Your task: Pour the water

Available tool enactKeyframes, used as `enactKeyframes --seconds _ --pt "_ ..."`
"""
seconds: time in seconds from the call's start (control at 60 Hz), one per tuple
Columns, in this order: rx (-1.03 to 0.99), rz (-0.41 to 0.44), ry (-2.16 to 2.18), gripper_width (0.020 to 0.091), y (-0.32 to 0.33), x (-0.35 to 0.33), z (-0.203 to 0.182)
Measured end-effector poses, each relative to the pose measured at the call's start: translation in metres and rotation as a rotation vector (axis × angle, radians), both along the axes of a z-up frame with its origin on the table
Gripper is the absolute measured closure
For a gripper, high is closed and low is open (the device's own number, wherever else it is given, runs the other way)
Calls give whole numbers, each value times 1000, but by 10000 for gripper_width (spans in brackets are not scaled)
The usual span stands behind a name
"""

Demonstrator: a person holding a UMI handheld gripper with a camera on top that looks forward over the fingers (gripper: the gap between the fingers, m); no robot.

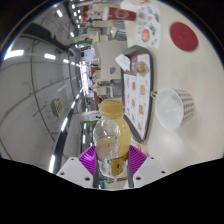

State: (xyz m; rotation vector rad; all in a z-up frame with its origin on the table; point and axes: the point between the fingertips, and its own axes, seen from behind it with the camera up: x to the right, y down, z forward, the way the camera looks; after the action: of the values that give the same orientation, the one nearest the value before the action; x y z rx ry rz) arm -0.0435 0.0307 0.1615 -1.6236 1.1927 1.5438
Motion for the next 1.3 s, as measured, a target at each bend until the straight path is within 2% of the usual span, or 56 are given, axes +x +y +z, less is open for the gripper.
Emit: enactKeyframes --seconds 0.1,0.217,0.333,0.383,0.483,0.733,0.85,0.883,0.967,1.133,1.183,1.217,1.267,1.3 --pt "111 36 -335 716 1 25 31" --pt "235 28 -769 716 4 77 65" --pt "294 -8 -1164 716 10 143 70" --pt "287 -13 -1321 717 9 174 60" --pt "234 -8 -1536 717 12 227 14" --pt "126 83 -1651 716 4 269 -87" --pt "86 103 -1656 703 -6 283 -116" --pt "106 75 -1652 710 -6 284 -114" --pt "113 77 -1655 706 -10 284 -115" --pt "84 88 -1644 580 -10 284 -119" --pt "62 115 -1633 406 -17 282 -118" --pt "45 133 -1627 233 -22 281 -119" --pt "14 143 -1624 285 -29 283 -119" --pt "-2 144 -1625 268 -38 282 -114"
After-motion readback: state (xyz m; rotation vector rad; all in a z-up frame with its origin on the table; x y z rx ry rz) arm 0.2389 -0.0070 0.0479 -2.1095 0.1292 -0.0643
